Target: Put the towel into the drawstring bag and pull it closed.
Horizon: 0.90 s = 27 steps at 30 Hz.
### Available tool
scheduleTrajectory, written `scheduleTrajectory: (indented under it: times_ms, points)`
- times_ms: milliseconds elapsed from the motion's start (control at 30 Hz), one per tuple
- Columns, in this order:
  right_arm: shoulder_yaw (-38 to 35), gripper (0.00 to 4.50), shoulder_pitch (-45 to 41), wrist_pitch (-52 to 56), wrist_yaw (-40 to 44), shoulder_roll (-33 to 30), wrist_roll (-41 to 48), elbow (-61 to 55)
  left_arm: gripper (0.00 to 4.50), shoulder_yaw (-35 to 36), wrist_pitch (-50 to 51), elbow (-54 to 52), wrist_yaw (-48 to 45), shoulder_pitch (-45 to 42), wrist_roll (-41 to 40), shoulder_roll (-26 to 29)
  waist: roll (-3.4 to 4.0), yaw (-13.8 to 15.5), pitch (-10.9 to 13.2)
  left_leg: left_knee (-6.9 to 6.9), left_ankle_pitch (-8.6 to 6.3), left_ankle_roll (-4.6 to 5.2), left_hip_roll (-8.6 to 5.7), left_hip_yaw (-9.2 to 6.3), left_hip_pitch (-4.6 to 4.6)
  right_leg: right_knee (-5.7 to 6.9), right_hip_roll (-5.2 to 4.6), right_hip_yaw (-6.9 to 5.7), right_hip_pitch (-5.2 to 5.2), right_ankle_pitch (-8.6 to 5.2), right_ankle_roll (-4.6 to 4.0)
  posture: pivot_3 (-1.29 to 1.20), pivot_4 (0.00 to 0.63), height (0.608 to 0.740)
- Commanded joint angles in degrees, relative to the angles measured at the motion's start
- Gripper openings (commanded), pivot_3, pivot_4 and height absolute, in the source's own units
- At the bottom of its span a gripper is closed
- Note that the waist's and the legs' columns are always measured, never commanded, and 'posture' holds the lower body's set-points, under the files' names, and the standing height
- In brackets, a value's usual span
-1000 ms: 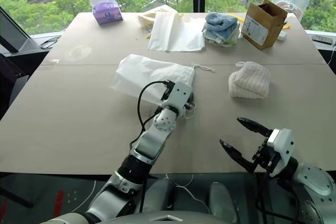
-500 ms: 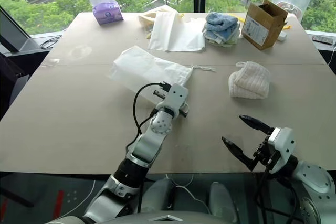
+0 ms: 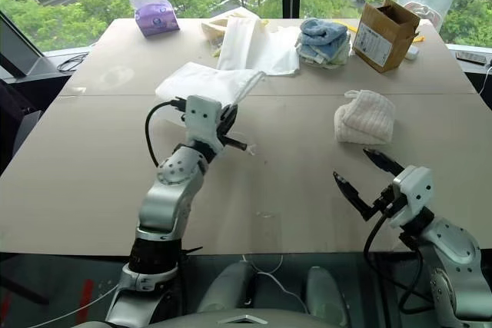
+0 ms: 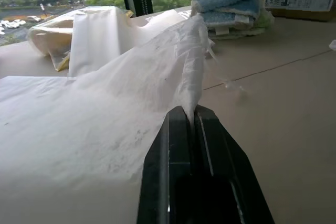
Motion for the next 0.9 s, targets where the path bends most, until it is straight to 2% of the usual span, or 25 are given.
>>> scheduleTrajectory:
  times_ms: [33,200,267,367,500,667,800,833,867,900]
  points:
    - [0.7,4.50,-0.8,-0.3,-0.8,0.5,-0.5,-0.6,0.02,4.2,3.5,-4.9,-4.8,0.5,-10.1,0.2,0.00,-0.1,0.0,0.00,0.00,0.00,0.00,0.00,0.00,0.00,0.00,0.00,0.00,0.00,0.00,0.00,0.150,0.740]
    - [1.9,4.50,-0.7,-0.7,-0.9,1.5,-0.5,-0.7,0.02,11.8,8.6,-9.1,-11.7,4.5,-24.0,4.8,0.04,-0.7,0.0,-0.02,0.00,0.00,0.05,0.03,0.03,0.02,0.02,0.03,-0.02,0.00,0.00,0.00,0.150,0.740]
    - [2.5,4.50,-0.6,-0.8,-0.9,1.9,-0.6,-0.8,0.02,13.0,9.0,-9.5,-14.2,6.2,-25.7,8.6,0.05,-0.5,0.0,-0.03,0.00,0.00,0.12,0.03,0.03,0.04,0.05,0.03,-0.05,0.00,-0.01,0.00,0.150,0.740]
    - [3.3,4.50,-0.4,-1.0,-1.2,2.5,-0.9,-1.0,0.02,12.0,5.4,-8.7,-19.2,10.5,-22.7,15.8,0.11,-0.4,0.0,-0.02,-0.01,0.01,0.11,0.04,0.07,0.04,0.07,0.05,-0.02,0.00,-0.01,0.00,0.150,0.740]
    - [4.1,4.50,-0.3,-1.2,-1.6,3.1,-1.3,-1.1,0.02,13.6,-1.9,-4.6,-18.2,13.7,-17.5,19.3,0.14,-0.2,0.1,-0.02,-0.03,0.04,0.09,0.07,0.07,0.02,0.04,0.09,-0.02,0.00,-0.01,0.00,0.150,0.740]
    - [4.5,4.50,0.0,-0.7,-1.8,3.4,-1.4,-1.7,0.02,9.9,-11.9,0.9,-8.1,13.1,-4.8,17.3,0.14,-0.2,0.1,-0.04,-0.12,0.21,0.10,0.00,0.08,0.04,0.05,0.05,-0.03,0.01,-0.02,0.00,0.150,0.740]
    - [5.4,4.50,-0.7,-0.1,-2.2,3.5,-1.7,-1.8,0.02,5.1,-15.5,4.8,-5.5,12.4,-1.8,12.3,0.14,0.0,0.1,-0.02,-0.13,0.22,0.03,0.02,0.04,0.02,-0.03,0.05,-0.02,0.01,-0.01,0.00,0.150,0.740]
    - [5.5,4.50,-0.8,0.0,-2.3,3.5,-1.7,-1.8,0.60,4.6,-15.9,5.7,-5.0,12.1,-1.1,11.6,0.13,-0.1,0.1,-0.01,-0.13,0.22,0.01,0.01,0.04,0.02,-0.05,0.03,-0.02,0.02,0.00,0.00,0.150,0.740]
    - [5.8,4.50,-0.9,0.1,-2.5,3.5,-1.9,-2.0,0.67,3.9,-16.9,6.5,-4.8,11.9,-0.4,11.2,0.13,-0.2,0.1,-0.01,-0.13,0.22,0.00,0.00,0.04,0.02,-0.04,0.03,-0.03,0.02,0.00,0.00,0.150,0.740]
    - [6.1,4.50,-0.9,0.2,-2.6,3.5,-1.9,-2.2,1.26,3.1,-18.4,7.1,-5.1,11.9,0.5,11.2,0.13,-0.3,0.1,-0.02,-0.13,0.22,0.01,0.00,0.04,0.04,-0.02,0.03,-0.03,0.02,0.00,0.00,0.150,0.740]
